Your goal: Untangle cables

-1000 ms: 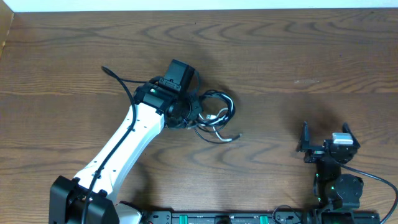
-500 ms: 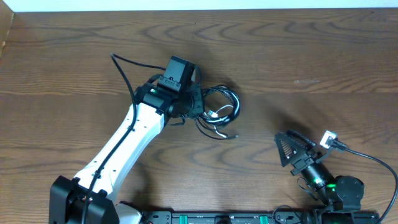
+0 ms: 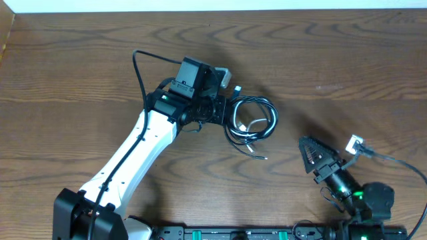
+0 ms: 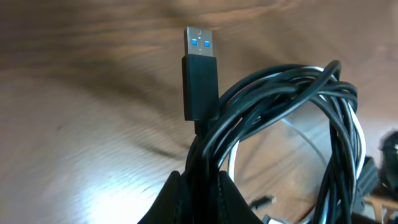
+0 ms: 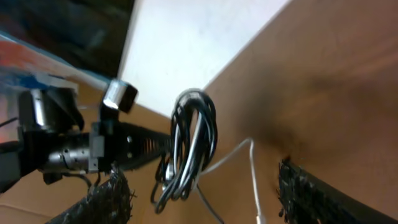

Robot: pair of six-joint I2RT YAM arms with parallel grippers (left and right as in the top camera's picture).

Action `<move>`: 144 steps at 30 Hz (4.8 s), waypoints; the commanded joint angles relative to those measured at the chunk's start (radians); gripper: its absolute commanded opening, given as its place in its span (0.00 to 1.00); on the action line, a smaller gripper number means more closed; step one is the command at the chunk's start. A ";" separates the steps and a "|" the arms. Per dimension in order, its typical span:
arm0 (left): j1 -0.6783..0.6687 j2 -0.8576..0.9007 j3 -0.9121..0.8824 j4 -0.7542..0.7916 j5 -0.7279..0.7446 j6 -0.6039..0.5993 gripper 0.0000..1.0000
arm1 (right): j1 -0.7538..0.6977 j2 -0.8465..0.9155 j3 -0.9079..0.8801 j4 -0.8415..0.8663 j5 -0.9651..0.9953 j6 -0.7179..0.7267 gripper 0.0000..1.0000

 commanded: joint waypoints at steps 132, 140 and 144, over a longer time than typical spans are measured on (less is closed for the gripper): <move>0.035 -0.027 0.001 0.194 0.219 -0.205 0.08 | 0.320 0.828 0.139 0.455 0.085 0.146 0.26; -0.003 -0.027 0.001 0.259 0.345 -0.197 0.08 | 0.328 0.870 0.139 0.409 0.195 0.164 0.17; -0.007 -0.027 0.001 0.335 0.575 -0.201 0.07 | 0.333 0.920 0.139 0.412 0.259 0.177 0.10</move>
